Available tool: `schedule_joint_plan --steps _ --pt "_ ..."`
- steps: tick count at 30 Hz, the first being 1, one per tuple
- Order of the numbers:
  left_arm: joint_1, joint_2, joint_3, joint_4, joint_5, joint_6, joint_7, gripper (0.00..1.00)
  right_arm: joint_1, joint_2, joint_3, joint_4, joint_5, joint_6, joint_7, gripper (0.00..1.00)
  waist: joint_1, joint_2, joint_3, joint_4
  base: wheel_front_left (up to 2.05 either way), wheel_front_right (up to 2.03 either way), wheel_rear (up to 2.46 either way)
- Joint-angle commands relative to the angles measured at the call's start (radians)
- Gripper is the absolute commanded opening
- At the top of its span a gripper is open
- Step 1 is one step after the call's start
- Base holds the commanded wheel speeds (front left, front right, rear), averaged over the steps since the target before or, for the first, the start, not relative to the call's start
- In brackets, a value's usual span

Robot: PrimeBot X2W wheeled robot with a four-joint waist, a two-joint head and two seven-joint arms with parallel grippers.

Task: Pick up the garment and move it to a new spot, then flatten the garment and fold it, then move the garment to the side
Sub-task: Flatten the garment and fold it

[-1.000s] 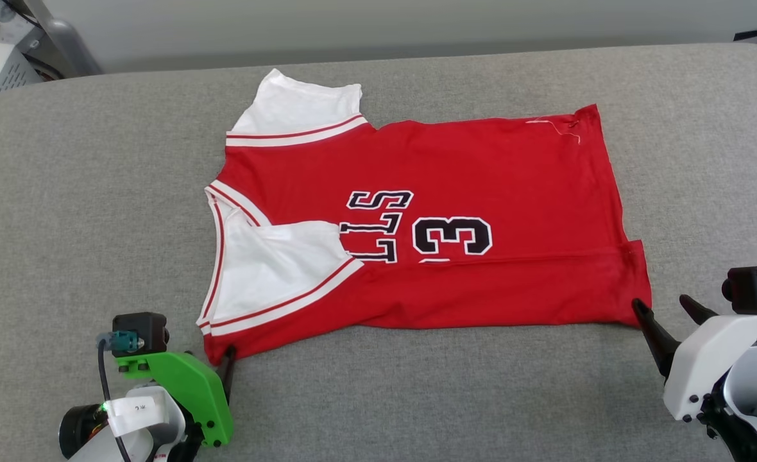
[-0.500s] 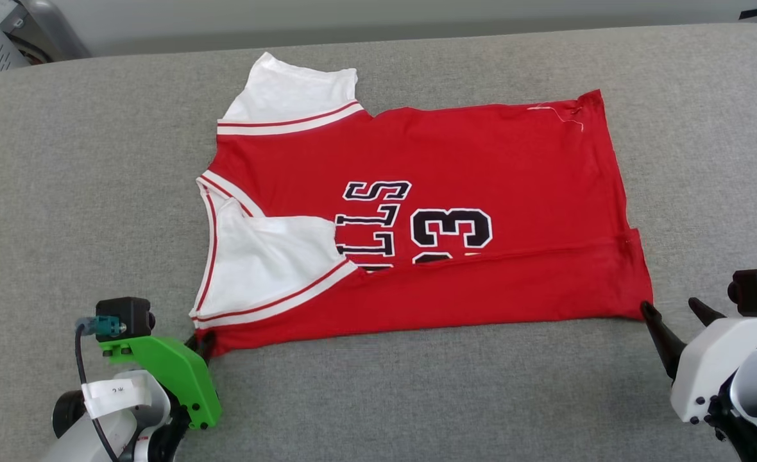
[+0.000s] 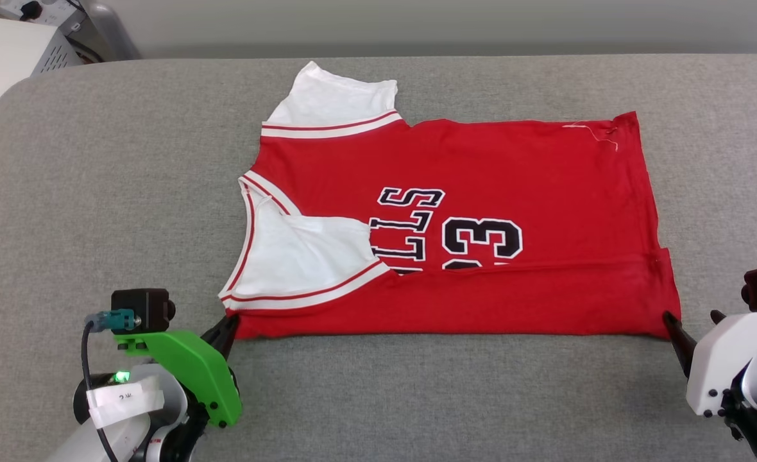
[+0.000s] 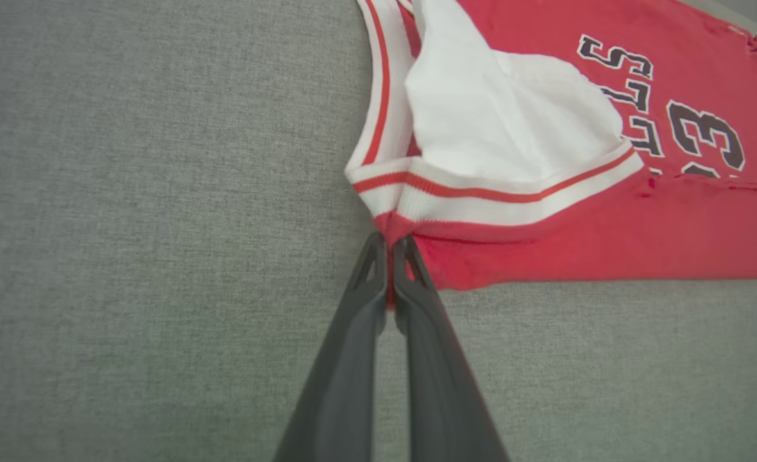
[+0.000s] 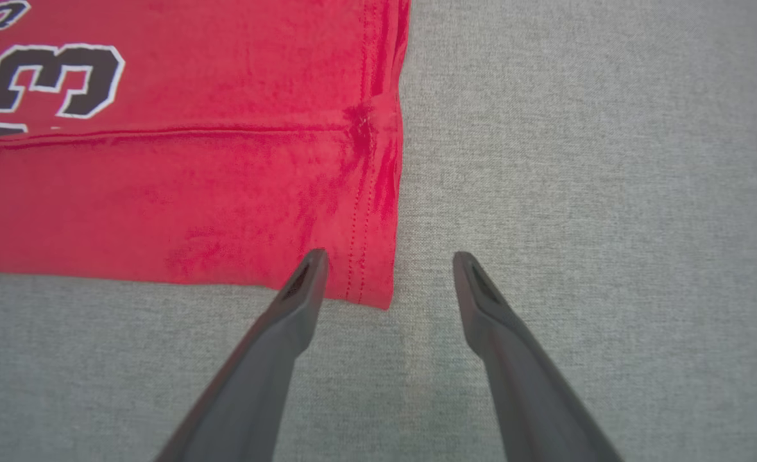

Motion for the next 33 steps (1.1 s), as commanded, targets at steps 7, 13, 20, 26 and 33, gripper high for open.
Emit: schedule_joint_plan --steps 7,13,20,26,33 --pt "0.011 0.025 -0.012 -0.103 0.036 0.045 0.020 0.00 -0.083 0.031 -0.027 0.103 -0.056 -0.001 0.036 1.00 0.0000 0.0000 0.030 0.034 0.00 0.00 0.00" --pt "0.006 0.033 -0.020 -0.134 0.047 0.056 0.032 0.00 -0.100 0.048 -0.025 0.183 -0.080 -0.001 0.064 1.00 0.0000 0.0000 0.046 0.045 0.00 0.00 0.00" --pt "0.008 0.039 -0.027 -0.134 0.047 0.056 0.043 0.00 -0.102 0.047 -0.026 0.251 -0.085 -0.001 0.072 0.00 0.0000 0.0000 0.045 0.047 0.00 0.00 0.00" --pt "0.022 0.050 -0.032 -0.117 0.039 0.054 0.055 0.00 -0.107 0.033 -0.039 0.268 -0.078 -0.001 0.056 0.00 0.0000 0.0000 0.016 0.037 0.00 0.00 0.00" --pt "0.056 0.066 -0.055 -0.098 0.023 0.048 0.089 0.00 -0.081 -0.006 -0.036 0.231 -0.041 -0.001 0.080 0.00 0.0000 0.0000 -0.036 0.028 0.00 0.00 0.00"
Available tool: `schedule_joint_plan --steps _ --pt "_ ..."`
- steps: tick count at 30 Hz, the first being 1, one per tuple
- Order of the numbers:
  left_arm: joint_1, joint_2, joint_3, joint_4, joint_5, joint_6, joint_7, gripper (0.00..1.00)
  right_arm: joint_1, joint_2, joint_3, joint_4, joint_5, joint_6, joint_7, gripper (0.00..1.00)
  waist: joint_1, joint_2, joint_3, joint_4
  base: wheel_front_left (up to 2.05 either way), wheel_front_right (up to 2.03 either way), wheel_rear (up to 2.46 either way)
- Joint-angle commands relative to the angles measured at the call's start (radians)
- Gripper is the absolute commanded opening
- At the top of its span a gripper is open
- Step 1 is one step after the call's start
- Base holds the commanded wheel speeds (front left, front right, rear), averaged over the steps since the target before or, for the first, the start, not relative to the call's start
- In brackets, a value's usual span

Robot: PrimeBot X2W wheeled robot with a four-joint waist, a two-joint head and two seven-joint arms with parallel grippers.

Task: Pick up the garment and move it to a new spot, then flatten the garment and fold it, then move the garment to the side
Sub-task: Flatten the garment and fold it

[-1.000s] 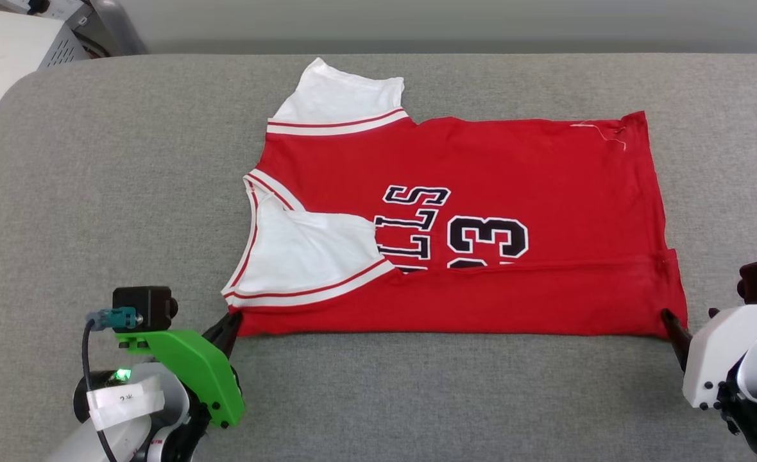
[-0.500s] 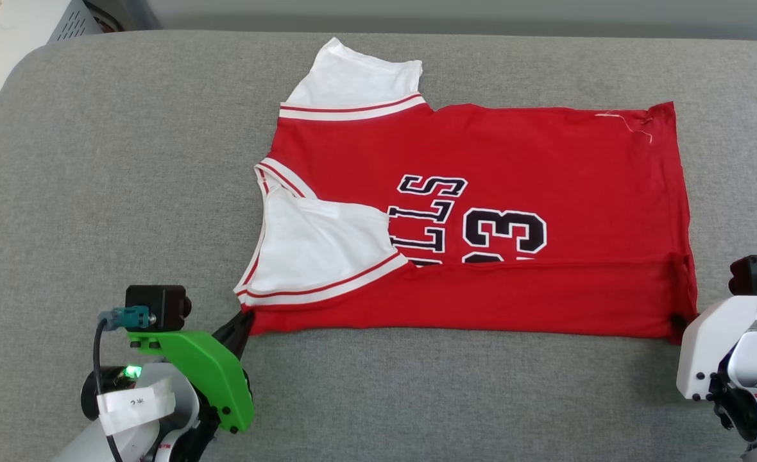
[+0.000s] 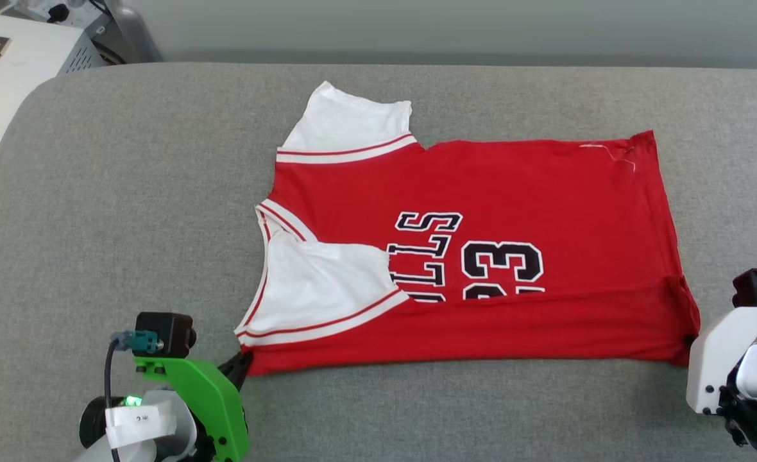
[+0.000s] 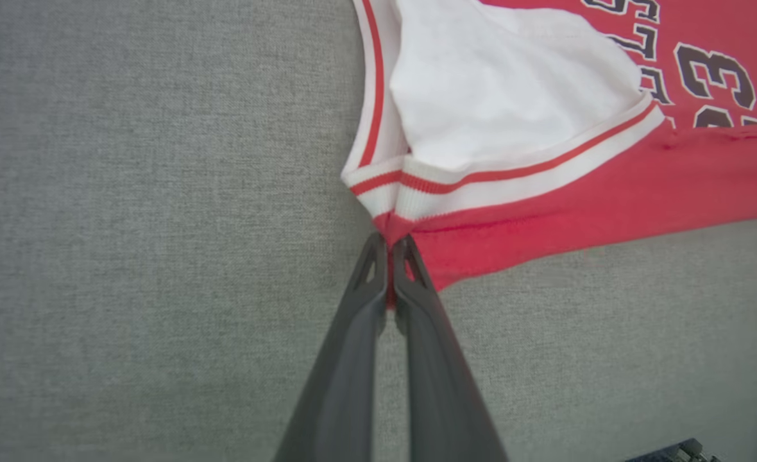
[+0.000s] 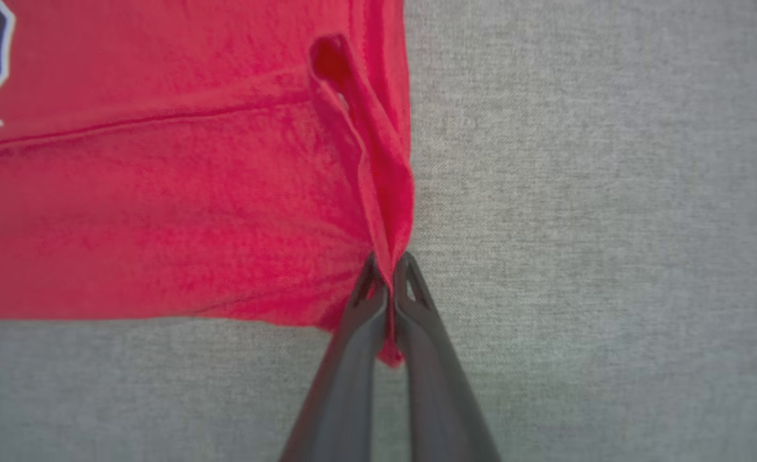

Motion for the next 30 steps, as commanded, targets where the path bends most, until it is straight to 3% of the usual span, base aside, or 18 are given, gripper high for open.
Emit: schedule_joint_plan --steps 1,11,17,23,24,25,30 --pt "0.021 0.015 0.001 0.004 -0.010 -0.001 0.004 0.00 0.028 -0.017 -0.003 -0.009 0.012 -0.002 0.015 0.00 0.0000 0.0000 -0.023 -0.005 0.00 0.00 0.00" --pt "0.100 0.039 -0.043 -0.001 -0.041 -0.002 0.062 0.00 0.163 -0.075 -0.025 -0.129 0.091 -0.002 0.117 0.00 0.0000 0.0000 -0.083 -0.008 0.00 0.00 0.00" --pt "0.127 0.020 -0.075 0.021 -0.057 -0.018 0.084 0.00 0.238 -0.064 -0.040 -0.161 0.124 -0.002 0.162 0.00 0.0000 0.0000 -0.103 -0.010 0.00 0.00 0.00" --pt "0.140 -0.010 -0.089 0.073 -0.067 -0.038 0.070 0.00 0.265 -0.045 -0.047 -0.134 0.117 -0.002 0.138 0.00 0.0000 0.0000 -0.122 -0.013 0.00 0.00 0.00" --pt "0.141 -0.013 -0.090 0.080 -0.067 -0.042 0.067 0.66 0.264 -0.044 -0.047 -0.130 0.118 -0.002 0.127 0.41 0.0000 0.0000 -0.126 -0.013 0.00 0.00 0.00" --pt "0.140 -0.015 -0.089 0.082 -0.065 -0.043 0.061 1.00 0.264 -0.044 -0.043 -0.127 0.122 -0.002 0.123 1.00 0.0000 0.0000 -0.128 -0.013 0.00 0.00 0.00" --pt "0.126 -0.031 -0.068 0.101 -0.045 -0.050 -0.006 1.00 0.261 -0.077 -0.017 -0.118 0.126 -0.002 0.050 1.00 0.0000 0.0000 -0.148 -0.011 0.00 0.00 0.00"
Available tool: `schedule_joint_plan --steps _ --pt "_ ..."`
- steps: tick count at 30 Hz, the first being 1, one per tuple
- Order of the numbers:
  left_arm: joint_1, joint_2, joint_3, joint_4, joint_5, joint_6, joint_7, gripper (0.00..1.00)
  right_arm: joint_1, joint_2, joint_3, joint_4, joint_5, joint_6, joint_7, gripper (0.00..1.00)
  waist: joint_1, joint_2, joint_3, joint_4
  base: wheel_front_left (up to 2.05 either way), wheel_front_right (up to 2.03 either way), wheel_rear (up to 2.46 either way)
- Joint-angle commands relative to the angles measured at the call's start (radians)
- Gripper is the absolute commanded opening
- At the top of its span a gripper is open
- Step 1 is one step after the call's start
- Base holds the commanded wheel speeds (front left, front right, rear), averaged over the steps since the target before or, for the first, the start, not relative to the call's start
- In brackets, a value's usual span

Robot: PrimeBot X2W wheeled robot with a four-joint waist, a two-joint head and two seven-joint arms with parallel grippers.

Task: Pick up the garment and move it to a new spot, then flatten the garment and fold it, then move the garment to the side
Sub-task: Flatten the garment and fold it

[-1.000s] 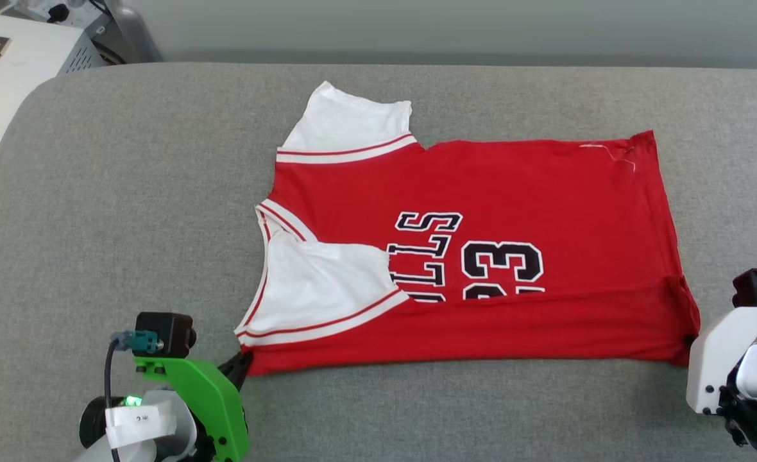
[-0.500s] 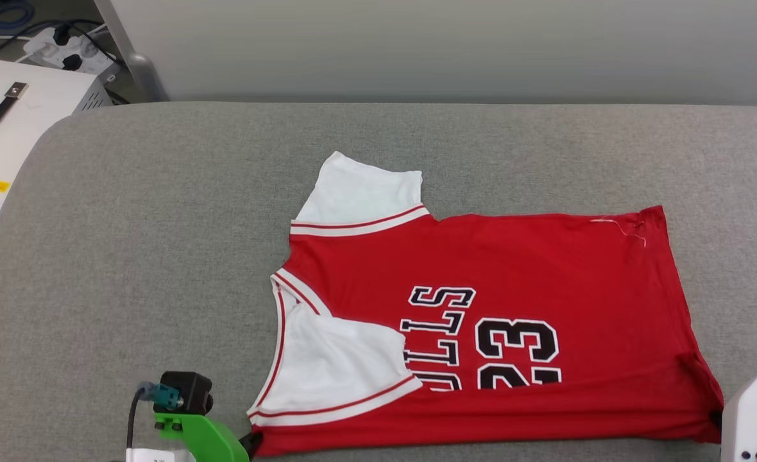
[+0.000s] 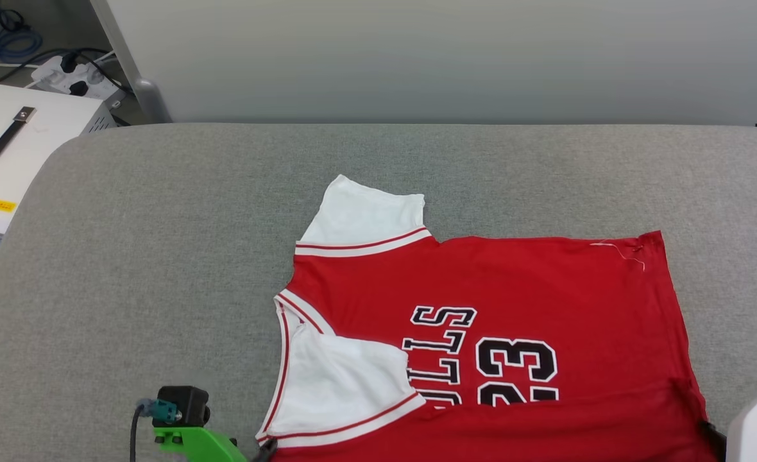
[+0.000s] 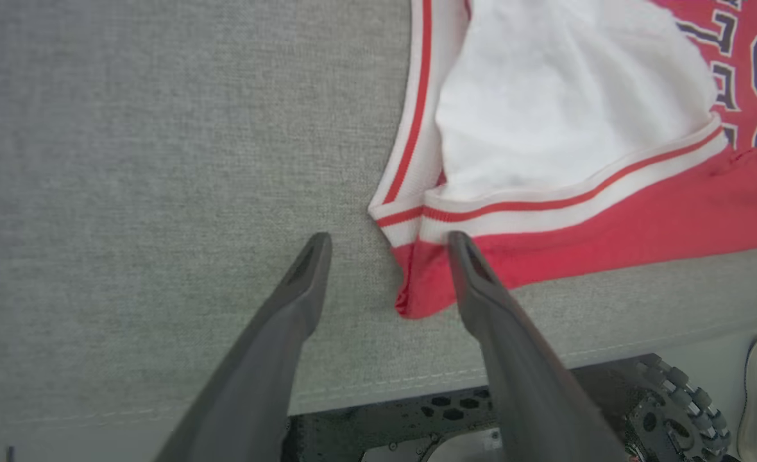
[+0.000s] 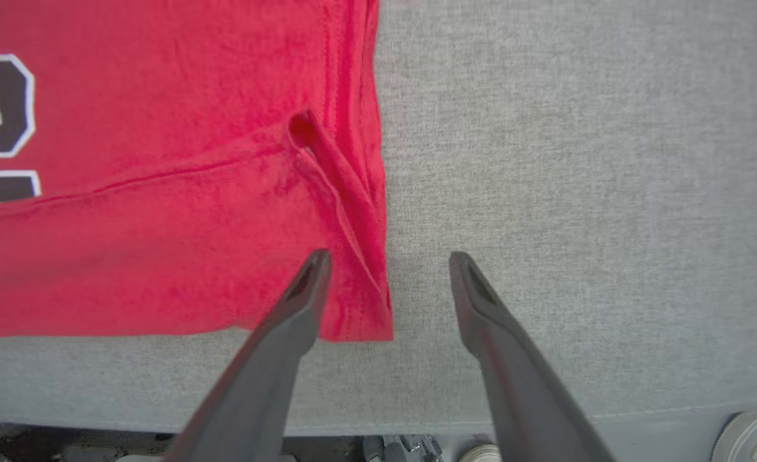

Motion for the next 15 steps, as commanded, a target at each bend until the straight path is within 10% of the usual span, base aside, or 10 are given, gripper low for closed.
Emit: schedule_joint_plan --steps 1,15 --pt "0.001 -0.008 0.007 0.001 0.010 -0.011 -0.020 1.00 0.005 -0.007 0.003 0.006 0.000 -0.001 -0.025 1.00 0.0000 0.0000 -0.011 0.001 0.00 0.00 0.00" --pt "-0.036 -0.050 0.145 -0.021 0.115 -0.062 -0.424 1.00 -0.042 -0.013 0.047 -0.095 -0.006 -0.001 -0.479 1.00 0.0000 0.0000 -0.047 -0.008 0.00 0.00 0.00"
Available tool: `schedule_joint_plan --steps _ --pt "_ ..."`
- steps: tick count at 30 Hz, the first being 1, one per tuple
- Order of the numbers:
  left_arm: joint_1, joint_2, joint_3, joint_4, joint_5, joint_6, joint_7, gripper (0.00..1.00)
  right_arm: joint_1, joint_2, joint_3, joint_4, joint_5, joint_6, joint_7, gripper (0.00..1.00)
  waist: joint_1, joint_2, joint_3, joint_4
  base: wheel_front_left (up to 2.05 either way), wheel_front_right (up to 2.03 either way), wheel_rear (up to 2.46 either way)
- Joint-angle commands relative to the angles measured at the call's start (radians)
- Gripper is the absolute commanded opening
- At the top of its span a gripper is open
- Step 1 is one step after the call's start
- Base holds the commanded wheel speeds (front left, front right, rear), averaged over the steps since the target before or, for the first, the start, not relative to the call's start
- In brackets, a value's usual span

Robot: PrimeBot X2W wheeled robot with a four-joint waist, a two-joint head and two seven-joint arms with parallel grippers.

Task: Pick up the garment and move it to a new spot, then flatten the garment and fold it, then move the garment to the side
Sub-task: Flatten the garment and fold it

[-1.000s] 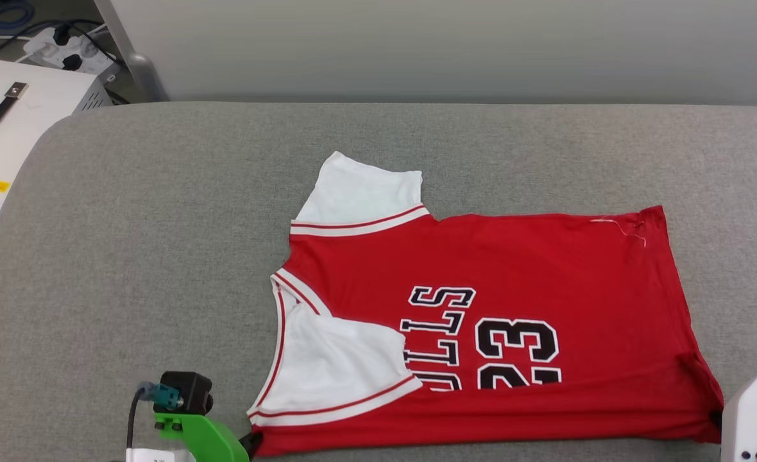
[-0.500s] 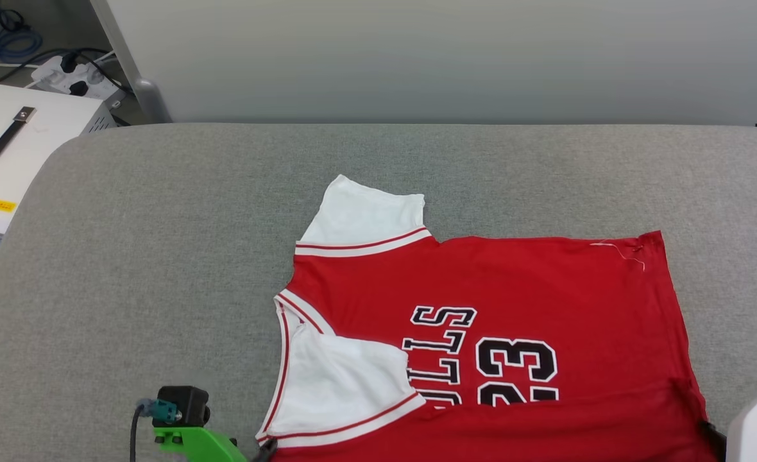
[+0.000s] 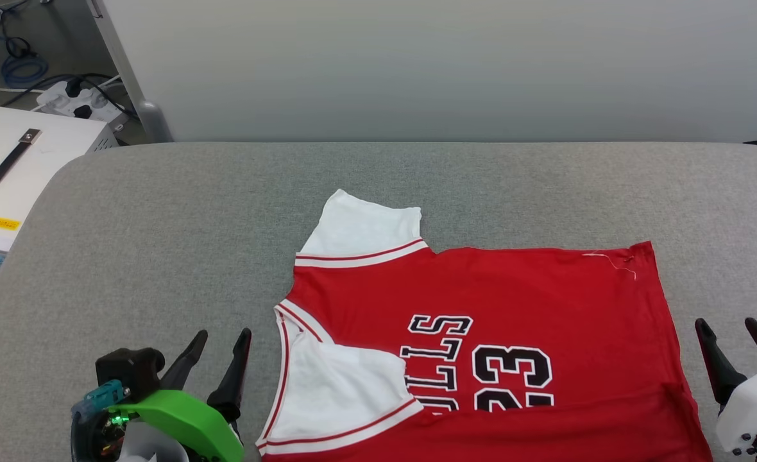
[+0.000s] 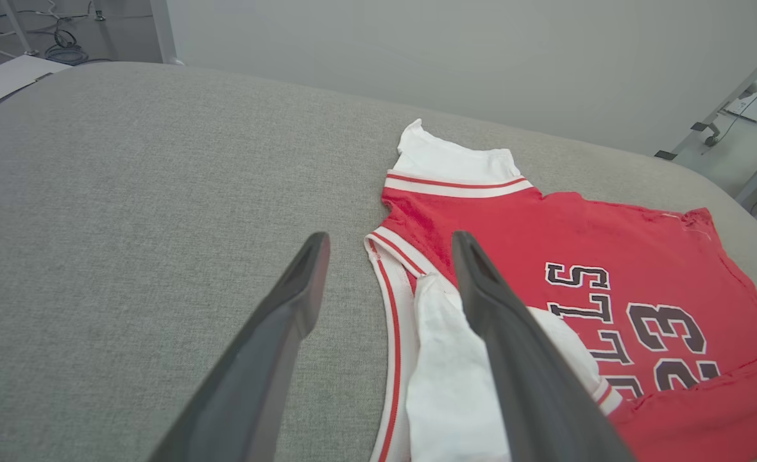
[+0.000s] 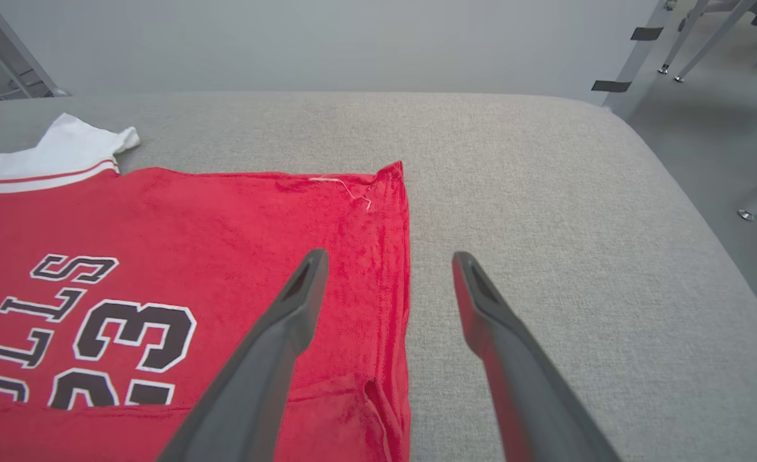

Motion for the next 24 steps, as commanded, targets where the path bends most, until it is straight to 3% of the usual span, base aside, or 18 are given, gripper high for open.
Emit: schedule_joint_plan --steps 1,10,15,16,24 --pt "-0.016 -0.011 0.010 -0.002 0.025 -0.012 -0.024 1.00 -0.019 0.007 0.006 -0.015 -0.002 -0.001 -0.045 1.00 0.0000 0.0000 0.002 -0.001 0.00 0.00 0.00" --pt "0.005 -0.118 0.148 -0.044 0.164 -0.045 -0.068 1.00 -0.009 0.067 0.035 -0.072 -0.036 -0.001 -0.275 1.00 0.0000 0.0000 0.007 0.010 0.00 0.00 0.00" --pt "0.054 -0.207 0.239 -0.064 0.266 -0.101 -0.069 1.00 0.003 0.099 0.035 -0.082 -0.042 -0.001 -0.349 1.00 0.0000 0.0000 0.012 0.017 0.00 0.00 0.00" --pt "0.079 -0.257 0.280 -0.058 0.321 -0.144 -0.069 1.00 0.009 0.112 0.042 -0.072 -0.049 -0.001 -0.371 1.00 0.0000 0.0000 0.018 0.021 0.00 0.00 0.00" --pt "0.100 -0.347 0.351 -0.009 0.412 -0.225 -0.069 1.00 0.002 0.128 0.048 -0.048 -0.052 -0.001 -0.394 1.00 0.0000 0.0000 0.029 0.022 0.00 0.00 0.00"
